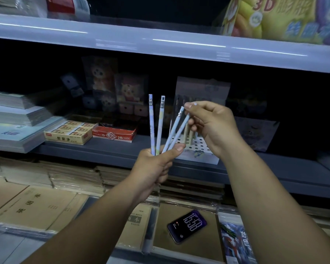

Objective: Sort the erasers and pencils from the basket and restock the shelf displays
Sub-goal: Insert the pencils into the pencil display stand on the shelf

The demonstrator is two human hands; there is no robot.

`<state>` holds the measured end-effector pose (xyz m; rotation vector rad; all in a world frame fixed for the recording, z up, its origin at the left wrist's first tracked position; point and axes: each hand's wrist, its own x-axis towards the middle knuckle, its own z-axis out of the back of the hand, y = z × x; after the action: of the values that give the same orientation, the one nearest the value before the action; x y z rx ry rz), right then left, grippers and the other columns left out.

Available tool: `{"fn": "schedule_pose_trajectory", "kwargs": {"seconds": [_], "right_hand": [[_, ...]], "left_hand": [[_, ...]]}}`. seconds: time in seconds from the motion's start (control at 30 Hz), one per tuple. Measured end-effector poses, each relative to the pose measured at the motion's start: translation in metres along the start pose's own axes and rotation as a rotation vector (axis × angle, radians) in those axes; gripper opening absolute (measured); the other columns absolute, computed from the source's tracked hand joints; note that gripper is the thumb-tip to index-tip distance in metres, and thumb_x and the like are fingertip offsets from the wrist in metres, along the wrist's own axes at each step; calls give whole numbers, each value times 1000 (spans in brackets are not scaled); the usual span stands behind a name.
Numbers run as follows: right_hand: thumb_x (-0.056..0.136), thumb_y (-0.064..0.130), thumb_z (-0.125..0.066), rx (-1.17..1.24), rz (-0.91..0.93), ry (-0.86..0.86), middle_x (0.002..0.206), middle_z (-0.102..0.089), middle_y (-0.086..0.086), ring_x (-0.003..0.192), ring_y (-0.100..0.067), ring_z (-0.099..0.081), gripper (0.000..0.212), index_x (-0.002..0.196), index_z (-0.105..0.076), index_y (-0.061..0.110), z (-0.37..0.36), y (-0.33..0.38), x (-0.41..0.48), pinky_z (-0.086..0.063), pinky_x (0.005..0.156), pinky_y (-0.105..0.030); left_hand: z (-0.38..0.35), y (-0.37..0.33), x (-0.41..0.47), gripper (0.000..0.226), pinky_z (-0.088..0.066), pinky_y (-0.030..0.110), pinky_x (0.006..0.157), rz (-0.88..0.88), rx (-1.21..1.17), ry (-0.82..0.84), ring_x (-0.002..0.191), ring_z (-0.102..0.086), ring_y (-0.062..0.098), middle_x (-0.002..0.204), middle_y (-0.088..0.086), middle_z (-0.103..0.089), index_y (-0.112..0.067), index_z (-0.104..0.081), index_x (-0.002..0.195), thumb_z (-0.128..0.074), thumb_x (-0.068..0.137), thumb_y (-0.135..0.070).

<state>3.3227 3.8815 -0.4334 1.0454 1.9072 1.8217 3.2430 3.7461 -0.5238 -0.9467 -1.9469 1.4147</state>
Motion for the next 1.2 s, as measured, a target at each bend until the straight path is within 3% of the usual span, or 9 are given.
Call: {"fn": "schedule_pose_trajectory", "kwargs": {"seconds": [0.07,0.23,0.43,0.5,0.63,0.73,0.93,1.2], "right_hand": [[88,10,-76,-9,5,-18,79,-67,-13,59,-14,-56,6,91,-77,5,3,0,0,-46,54,-24],[90,8,-74,36,-30,-25,76,-67,-11,60,-13,-58,13,100,-75,0,9,3,1,-47,55,-23],[89,6,-74,34,-10,-54,76,-71,-11,64,-15,-65,8,95,-74,0,14,4,-1,-54,59,-22],[90,4,-73,53,19,-130,72,-71,-10,61,-15,-64,4,87,-72,1,16,6,0,-54,57,-21],[92,-5,-64,168,120,-408,62,-65,-8,53,-13,-64,22,73,-60,4,29,11,9,-51,51,-20],[92,-9,-57,68,199,-532,52,-63,1,51,-13,-64,23,75,-60,6,41,9,15,-52,51,-23],[90,-6,-59,-137,274,-591,51,-66,9,51,-15,-65,24,80,-67,14,46,2,20,-56,59,-31],[90,-1,-62,-321,253,-554,69,-72,-3,58,-17,-72,15,93,-75,6,40,-3,32,-62,61,-34]], "left_hand": [[-3,1,0,50,-15,22,40,0,-3,11,49,-17,10,56,-5,-27,-5,-76,113,-84,75,-35],[-8,5,-2,31,-19,20,40,-8,-36,46,48,-17,7,59,-7,-24,-13,-79,108,-68,93,-37],[-14,8,0,33,-17,21,41,1,-49,61,49,-17,8,59,-6,-26,-12,-78,109,-68,92,-38],[-15,8,1,36,-18,20,40,8,-58,59,49,-17,8,59,-5,-26,-10,-77,109,-68,92,-40],[-13,11,3,38,-18,20,41,23,-86,34,51,-17,9,61,-4,-26,-9,-73,115,-58,100,-41],[-10,14,7,38,-20,21,42,40,-131,35,52,-20,9,63,-4,-28,-8,-71,114,-53,103,-39],[-5,14,9,36,-23,21,41,45,-144,33,49,-24,8,63,-4,-31,-7,-69,112,-50,105,-37],[0,12,12,35,-16,22,41,39,-75,19,49,-17,9,63,-5,-24,-10,-64,105,-50,104,-41]]}}
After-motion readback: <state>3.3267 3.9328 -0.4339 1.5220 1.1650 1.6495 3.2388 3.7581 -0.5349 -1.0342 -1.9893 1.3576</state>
